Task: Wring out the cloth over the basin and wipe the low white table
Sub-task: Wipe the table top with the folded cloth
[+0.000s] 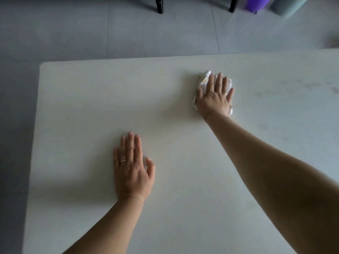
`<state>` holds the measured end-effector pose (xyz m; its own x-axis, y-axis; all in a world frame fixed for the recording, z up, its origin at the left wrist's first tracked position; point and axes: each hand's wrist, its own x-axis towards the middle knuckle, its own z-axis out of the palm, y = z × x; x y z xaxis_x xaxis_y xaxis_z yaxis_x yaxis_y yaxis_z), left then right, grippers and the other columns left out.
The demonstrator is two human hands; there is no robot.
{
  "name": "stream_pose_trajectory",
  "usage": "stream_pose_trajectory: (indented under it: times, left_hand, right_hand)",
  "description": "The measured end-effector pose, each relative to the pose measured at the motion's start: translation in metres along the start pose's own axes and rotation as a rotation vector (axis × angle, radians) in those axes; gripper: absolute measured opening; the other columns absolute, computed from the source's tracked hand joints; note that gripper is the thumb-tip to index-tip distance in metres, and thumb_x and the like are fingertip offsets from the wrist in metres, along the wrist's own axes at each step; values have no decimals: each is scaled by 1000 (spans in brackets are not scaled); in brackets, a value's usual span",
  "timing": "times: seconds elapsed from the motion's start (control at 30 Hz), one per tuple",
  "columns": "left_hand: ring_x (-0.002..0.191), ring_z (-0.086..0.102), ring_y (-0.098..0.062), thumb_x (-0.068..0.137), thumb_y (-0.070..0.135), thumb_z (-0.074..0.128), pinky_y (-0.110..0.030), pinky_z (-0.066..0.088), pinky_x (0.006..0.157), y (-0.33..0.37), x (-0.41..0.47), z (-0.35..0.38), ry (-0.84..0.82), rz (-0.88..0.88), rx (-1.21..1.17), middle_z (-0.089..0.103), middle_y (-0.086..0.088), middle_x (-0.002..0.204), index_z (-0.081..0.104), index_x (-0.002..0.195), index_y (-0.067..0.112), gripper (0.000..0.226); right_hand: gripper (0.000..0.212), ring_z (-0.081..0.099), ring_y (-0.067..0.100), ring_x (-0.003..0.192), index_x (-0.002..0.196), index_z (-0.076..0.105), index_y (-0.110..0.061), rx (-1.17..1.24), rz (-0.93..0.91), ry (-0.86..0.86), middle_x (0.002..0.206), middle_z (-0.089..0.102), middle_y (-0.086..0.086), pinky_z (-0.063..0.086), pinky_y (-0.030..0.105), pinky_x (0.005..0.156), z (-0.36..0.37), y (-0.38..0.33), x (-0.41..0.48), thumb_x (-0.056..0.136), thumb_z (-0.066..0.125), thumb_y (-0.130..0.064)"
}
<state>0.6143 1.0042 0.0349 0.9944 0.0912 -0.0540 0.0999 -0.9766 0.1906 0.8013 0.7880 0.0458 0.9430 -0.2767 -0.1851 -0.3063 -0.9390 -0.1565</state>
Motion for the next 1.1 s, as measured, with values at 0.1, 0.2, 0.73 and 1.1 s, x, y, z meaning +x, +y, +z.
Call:
stream_pose_trajectory:
  times: [0.1,0.2,0.73,1.1]
  left_hand:
    - [142,27,-31,85,31,34,-49,22,114,-1,0,0,0,6,3,30,-14,154,34,145,4,65]
    - [142,27,-31,85,32,33,-49,22,114,-2,0,-1,0,7,-6,31,-15,153,35,144,4,65]
    - [142,27,-32,83,31,29,-48,19,115,2,-1,-1,49,-3,14,29,-16,153,35,144,3,67]
    - [145,20,-30,85,36,30,-50,4,116,28,-26,-10,60,-61,65,23,-16,156,31,146,5,68]
  right_hand:
    - [63,-9,22,146,151,4,-23,-21,-259,-11,160,-3,3,-11,43,116,19,-38,-52,96,24,-47]
    - [61,-7,19,146,150,7,-25,-23,-452,-54,160,2,0,-10,40,116,22,-33,-76,97,24,-47]
    - [63,-6,25,146,151,6,-22,3,-150,20,160,2,5,-7,45,117,16,37,-100,95,26,-46]
    - [61,-13,18,145,150,-2,-26,-79,-76,-50,160,-7,-1,-6,43,118,-7,167,-100,97,18,-47]
